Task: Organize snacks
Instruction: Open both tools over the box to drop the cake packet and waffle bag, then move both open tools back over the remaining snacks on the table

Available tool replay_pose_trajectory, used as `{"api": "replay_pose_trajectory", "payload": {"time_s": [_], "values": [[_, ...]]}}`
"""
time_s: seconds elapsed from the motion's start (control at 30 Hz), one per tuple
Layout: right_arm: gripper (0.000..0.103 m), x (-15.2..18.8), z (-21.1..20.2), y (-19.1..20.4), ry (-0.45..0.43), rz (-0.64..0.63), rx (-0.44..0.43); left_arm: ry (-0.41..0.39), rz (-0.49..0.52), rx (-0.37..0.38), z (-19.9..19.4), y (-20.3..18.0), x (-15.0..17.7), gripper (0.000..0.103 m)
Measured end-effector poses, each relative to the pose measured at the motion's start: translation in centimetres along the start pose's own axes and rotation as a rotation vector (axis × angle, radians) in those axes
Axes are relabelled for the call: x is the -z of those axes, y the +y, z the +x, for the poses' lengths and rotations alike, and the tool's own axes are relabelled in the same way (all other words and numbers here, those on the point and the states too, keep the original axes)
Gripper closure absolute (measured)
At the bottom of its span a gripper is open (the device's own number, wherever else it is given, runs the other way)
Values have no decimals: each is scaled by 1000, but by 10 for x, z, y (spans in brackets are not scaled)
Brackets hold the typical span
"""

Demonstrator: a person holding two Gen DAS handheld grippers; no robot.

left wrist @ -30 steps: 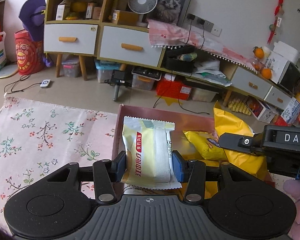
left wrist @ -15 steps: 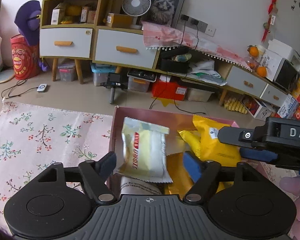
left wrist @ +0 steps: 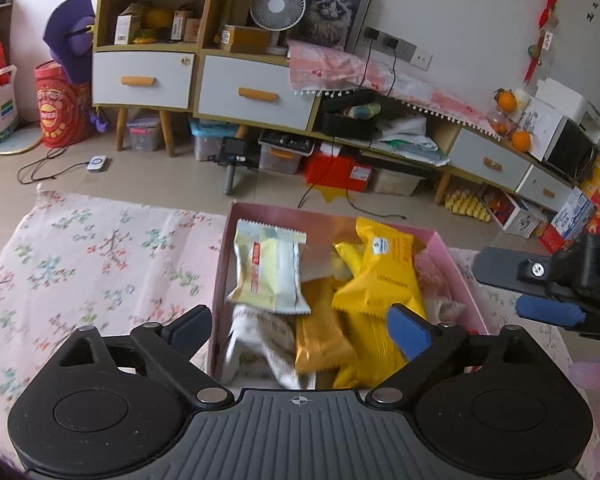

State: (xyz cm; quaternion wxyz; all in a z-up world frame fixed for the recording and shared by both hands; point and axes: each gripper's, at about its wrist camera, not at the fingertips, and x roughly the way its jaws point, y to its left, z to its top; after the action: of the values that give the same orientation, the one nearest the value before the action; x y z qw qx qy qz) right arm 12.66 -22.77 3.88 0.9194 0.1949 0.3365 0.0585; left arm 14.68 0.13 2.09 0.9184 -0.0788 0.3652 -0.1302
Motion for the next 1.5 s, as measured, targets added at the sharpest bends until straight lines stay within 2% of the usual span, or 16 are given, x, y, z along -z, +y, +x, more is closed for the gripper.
{"api": "replay_pose_trajectory", "payload": {"time_s": [0.1,0.33,0.53,0.83,1.1,1.2,1.3,1.5], "values": [[19,7,-16,1,-5,-21,10,13,1,-16,-14,-2,3,7],[17,24,-39,2,0,-80,43,19,42,-36,-45,-12,17,4],[16,39,-53,-1,4,-123,58,36,55,-54,-55,-12,39,4],[14,72,-51,-19,-3,-175,91,68,86,-125,-43,3,71,4],[13,100,-50,-43,11,-264,138,50,109,-158,-35,23,91,4],[13,114,-46,-54,41,-287,145,47,123,-167,-30,27,98,4],[13,122,-43,-60,67,-324,157,53,138,-152,-26,27,102,4],[13,125,-46,-64,62,-325,180,3,203,-117,-20,19,113,4]]}}
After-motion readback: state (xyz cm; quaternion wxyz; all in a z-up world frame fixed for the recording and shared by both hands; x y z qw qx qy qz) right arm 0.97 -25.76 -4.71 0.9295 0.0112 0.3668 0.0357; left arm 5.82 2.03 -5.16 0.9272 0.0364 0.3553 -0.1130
